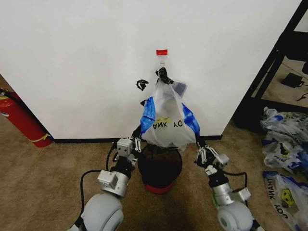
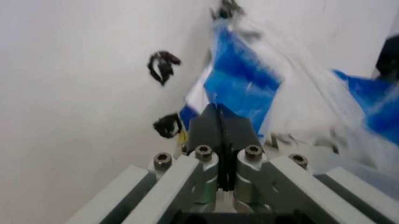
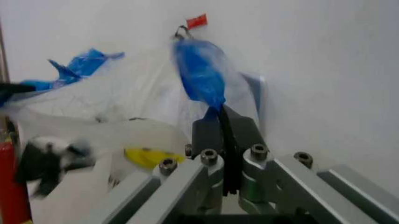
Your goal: Pick up the garbage bag from the wall and place it over the trash bin.
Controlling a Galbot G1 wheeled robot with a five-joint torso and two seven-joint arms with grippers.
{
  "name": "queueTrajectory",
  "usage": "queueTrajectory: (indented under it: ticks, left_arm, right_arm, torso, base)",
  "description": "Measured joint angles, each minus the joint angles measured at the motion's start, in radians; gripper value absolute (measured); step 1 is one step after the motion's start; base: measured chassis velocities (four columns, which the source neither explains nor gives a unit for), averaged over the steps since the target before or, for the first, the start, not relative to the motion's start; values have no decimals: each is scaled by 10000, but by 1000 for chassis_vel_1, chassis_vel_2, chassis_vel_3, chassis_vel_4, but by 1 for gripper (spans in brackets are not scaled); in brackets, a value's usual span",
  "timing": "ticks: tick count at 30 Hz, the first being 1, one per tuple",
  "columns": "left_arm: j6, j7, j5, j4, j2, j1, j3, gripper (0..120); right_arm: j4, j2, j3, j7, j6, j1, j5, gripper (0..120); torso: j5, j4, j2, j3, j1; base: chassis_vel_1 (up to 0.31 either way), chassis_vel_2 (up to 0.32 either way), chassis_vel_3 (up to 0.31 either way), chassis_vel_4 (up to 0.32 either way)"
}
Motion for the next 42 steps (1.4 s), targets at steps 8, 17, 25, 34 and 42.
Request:
queueTrajectory:
  ticks: [8, 17, 25, 34, 42]
  left_arm:
    - [-156, -191, 244, -324, -343, 891, -247, 0]
    - [-424, -562, 492, 698, -626, 1456, -136, 0]
    - [-518, -874, 1016, 1728, -617, 1771, 140, 0]
    - [-1116, -901, 2480, 2403, 204, 2413, 220, 0]
    - [-1716, -1000, 3680, 3024, 596, 2940, 227, 0]
  right_arm:
    - [97, 191, 506, -6, 844, -678, -1569, 0]
    - [-1345, 220, 264, -16, 1503, -186, -1816, 0]
    - [-3079, 147, -33, -53, 1826, 226, -2176, 0]
    - [-4126, -392, -904, -177, 1824, 0, -1858, 0]
    - [-4628, -319, -1084, -207, 1810, -330, -1789, 0]
  torso:
    - [0, 0, 0, 0, 0]
    - [0, 1, -3, 2, 1]
    - [0, 0, -3, 2, 2]
    - [-1, -1, -3, 1, 2]
    - [-1, 0, -2, 1, 1]
  base:
    - [0, 0, 0, 0]
    - [0, 0, 0, 0]
    - [0, 0, 0, 0]
    - [0, 0, 0, 0]
    - [0, 0, 0, 0]
